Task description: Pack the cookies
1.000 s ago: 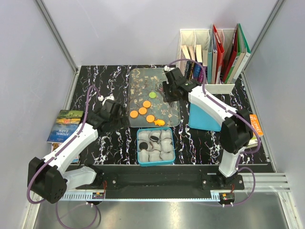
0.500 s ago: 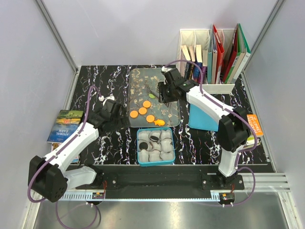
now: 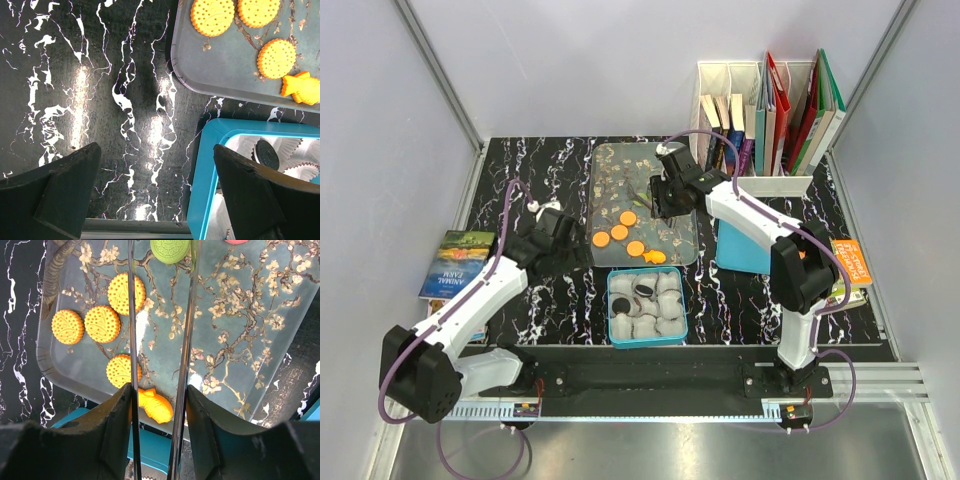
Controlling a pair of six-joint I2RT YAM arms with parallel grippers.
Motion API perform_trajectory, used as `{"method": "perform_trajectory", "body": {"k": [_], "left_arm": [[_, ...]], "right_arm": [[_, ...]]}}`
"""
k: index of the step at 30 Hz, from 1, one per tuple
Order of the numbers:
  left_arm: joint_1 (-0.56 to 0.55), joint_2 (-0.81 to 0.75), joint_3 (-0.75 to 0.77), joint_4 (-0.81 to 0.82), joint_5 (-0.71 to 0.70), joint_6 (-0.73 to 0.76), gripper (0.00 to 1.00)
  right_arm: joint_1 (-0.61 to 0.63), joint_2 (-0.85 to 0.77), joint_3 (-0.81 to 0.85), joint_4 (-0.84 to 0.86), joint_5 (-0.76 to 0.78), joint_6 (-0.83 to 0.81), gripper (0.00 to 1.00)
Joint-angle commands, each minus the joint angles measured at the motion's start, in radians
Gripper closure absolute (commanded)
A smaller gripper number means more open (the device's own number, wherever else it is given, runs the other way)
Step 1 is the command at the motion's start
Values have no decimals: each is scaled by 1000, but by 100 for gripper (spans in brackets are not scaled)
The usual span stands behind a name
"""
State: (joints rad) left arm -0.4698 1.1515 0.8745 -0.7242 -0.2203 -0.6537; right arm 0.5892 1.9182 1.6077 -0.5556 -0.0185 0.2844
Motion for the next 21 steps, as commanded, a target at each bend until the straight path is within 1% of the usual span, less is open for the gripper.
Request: {"method": "perform_trajectory", "body": {"k": [1, 14, 21], "left_arm": [[-3, 5, 18, 17, 12, 12, 1], [-3, 10, 20, 17, 21, 11, 1], [-4, 13, 18, 17, 22, 6, 1]], "right_arm": [[6, 10, -9, 45, 15, -4, 51], [9, -24, -124, 71, 15, 9, 52], [23, -50, -129, 79, 12, 18, 51]]}}
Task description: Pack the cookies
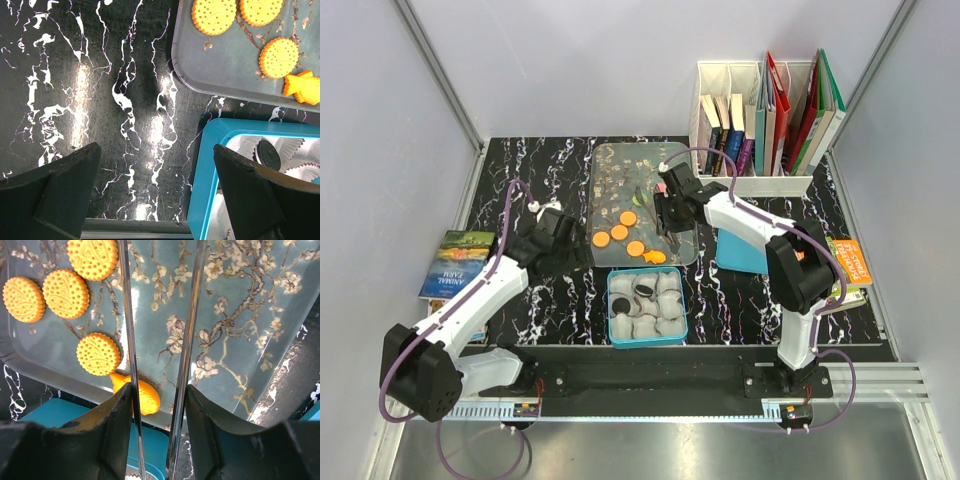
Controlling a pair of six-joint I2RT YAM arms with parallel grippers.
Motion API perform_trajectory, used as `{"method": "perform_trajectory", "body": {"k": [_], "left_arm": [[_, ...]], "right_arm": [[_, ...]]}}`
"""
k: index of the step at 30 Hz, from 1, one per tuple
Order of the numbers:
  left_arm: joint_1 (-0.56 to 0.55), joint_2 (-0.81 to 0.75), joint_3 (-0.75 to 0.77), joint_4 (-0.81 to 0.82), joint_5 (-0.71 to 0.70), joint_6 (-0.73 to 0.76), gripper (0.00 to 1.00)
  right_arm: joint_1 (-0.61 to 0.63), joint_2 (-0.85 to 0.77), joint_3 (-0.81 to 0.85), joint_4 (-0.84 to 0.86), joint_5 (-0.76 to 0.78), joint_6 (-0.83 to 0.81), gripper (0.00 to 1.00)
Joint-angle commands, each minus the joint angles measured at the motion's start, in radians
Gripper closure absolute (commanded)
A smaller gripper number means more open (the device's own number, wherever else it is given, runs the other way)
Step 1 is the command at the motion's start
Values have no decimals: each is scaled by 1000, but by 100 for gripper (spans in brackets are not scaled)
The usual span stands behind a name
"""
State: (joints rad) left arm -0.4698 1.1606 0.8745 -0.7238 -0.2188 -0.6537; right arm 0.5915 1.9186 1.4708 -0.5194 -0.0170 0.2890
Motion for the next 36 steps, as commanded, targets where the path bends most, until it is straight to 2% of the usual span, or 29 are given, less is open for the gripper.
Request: {"method": "perform_trajectory", "body": {"k": [1, 6, 10, 22, 36], "left_arm": [[-3, 4, 18, 17, 21, 6, 1], [-3, 1, 18, 17, 19, 6, 1], [-3, -1, 18, 17, 21, 6, 1], [-4, -13, 15, 17, 24, 6, 1], [-3, -21, 12, 17, 22, 3, 1]], "right_arm": [[22, -53, 13, 41, 12, 15, 51], [48, -55, 71, -1, 14, -4, 51], [74, -37, 118, -53, 80, -28, 51], [94, 9, 137, -119, 167, -50, 51], [128, 48, 213, -157, 167, -74, 49]]}}
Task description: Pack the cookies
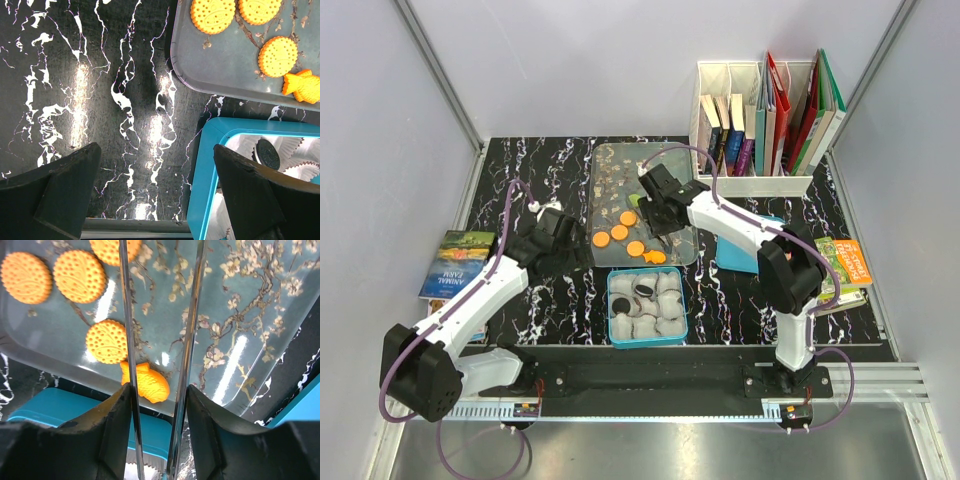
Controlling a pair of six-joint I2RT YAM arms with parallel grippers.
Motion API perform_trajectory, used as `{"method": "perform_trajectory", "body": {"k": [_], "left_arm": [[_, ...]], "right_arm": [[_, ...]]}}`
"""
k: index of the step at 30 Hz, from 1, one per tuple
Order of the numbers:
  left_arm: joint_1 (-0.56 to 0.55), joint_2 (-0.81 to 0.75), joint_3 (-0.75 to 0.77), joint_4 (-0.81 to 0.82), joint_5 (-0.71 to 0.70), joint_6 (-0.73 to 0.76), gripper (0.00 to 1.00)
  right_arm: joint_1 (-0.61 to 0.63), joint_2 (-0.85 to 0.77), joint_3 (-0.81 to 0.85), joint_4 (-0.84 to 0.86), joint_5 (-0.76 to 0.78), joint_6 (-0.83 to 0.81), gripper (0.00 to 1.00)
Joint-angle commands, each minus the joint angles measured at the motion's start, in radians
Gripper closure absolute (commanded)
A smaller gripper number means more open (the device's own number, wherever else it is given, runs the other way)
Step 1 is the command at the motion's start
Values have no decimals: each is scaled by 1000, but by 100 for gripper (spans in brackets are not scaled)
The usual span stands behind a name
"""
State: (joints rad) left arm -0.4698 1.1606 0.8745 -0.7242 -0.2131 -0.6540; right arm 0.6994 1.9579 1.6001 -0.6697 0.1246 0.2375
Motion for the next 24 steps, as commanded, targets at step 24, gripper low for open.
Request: {"method": "perform_trajectory", "body": {"k": [24], "left_arm": [[-3, -38, 4, 17, 15, 4, 1]], "right_arm": [[25, 45, 110, -60, 61, -27, 60]]}}
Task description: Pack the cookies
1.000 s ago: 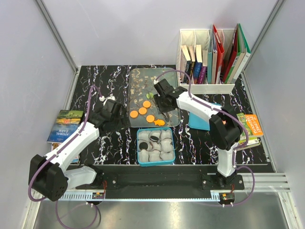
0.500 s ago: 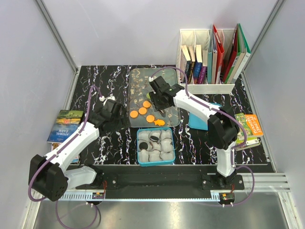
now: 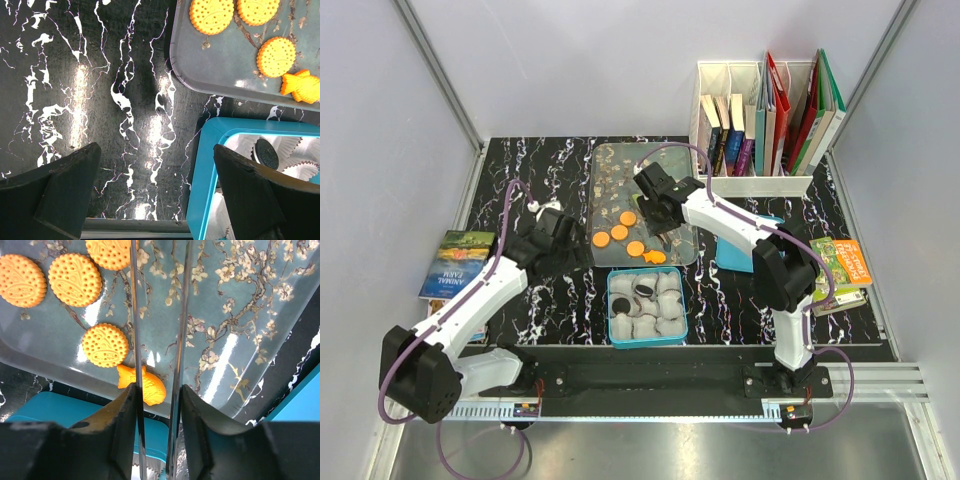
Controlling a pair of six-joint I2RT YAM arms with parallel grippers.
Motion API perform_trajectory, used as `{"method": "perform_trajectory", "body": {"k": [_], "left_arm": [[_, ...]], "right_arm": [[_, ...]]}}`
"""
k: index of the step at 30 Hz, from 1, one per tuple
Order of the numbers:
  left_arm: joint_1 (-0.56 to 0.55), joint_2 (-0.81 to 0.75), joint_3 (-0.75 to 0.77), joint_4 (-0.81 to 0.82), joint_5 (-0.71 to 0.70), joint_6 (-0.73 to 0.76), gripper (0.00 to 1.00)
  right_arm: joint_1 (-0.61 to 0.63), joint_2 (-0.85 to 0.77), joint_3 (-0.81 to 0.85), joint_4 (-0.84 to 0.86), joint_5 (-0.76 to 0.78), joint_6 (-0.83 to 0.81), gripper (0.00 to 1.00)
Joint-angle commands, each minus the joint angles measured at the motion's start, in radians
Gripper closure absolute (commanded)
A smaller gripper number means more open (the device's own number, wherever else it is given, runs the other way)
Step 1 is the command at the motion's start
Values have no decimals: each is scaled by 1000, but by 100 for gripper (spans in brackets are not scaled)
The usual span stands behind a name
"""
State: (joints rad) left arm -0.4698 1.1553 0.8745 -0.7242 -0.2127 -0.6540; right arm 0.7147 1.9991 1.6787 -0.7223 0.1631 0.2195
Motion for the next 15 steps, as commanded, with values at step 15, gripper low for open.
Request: {"method": "perform_trajectory", "body": {"k": [15], "left_arm": [[-3, -28, 12, 17, 16, 7, 1]], "right_arm": [[11, -141, 52, -63, 73, -2, 66]]}}
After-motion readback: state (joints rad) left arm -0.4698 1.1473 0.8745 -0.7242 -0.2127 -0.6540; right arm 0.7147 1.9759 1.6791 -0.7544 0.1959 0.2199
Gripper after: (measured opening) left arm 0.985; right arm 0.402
